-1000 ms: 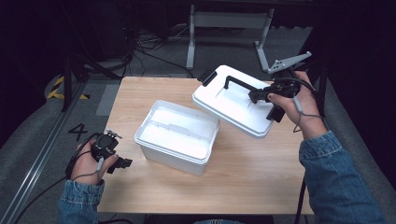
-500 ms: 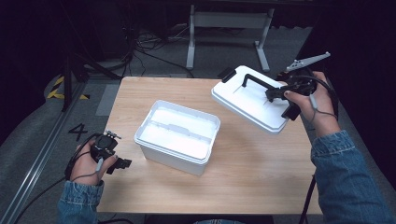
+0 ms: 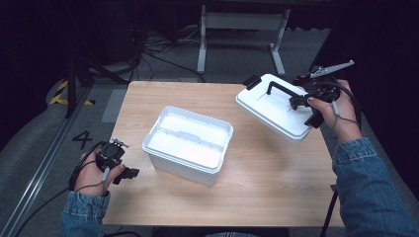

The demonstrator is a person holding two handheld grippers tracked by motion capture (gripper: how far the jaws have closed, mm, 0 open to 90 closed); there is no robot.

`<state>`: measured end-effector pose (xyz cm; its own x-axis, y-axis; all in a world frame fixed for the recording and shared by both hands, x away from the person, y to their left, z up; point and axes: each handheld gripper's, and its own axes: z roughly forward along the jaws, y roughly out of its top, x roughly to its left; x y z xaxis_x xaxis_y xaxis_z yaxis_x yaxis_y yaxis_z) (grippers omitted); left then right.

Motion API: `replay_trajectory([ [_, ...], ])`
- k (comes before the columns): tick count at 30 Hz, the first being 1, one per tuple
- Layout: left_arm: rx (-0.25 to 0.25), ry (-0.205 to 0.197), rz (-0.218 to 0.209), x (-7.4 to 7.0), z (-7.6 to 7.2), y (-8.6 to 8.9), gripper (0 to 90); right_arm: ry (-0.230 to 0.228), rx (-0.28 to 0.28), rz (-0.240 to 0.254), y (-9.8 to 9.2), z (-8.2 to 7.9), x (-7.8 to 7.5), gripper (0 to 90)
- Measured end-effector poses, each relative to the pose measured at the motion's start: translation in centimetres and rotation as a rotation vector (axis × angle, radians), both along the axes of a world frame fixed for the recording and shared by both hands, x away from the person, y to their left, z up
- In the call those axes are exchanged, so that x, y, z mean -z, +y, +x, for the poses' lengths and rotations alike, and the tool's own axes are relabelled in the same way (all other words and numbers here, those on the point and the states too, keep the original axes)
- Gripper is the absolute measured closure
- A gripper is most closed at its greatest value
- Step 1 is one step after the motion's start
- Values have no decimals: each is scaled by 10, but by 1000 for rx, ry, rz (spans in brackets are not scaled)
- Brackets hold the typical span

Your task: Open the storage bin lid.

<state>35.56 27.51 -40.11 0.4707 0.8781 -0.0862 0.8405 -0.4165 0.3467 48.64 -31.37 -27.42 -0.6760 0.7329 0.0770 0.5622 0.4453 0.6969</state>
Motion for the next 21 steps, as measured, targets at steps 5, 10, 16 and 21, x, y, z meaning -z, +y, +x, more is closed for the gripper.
replay_trajectory([
  [5, -2, -5, 1, 1, 0, 0, 238, 16, 22, -11, -5, 7, 15, 851],
  [10, -9, -12, 3, 2, -1, 0, 242, 31, 39, -19, -9, 13, 35, 851],
  [16, -10, -10, 2, 2, -1, 0, 240, 42, 48, -24, -12, 17, 55, 851],
  [21, -10, -9, -4, 3, 0, 0, 239, 49, 49, -14, -14, 18, 71, 851],
])
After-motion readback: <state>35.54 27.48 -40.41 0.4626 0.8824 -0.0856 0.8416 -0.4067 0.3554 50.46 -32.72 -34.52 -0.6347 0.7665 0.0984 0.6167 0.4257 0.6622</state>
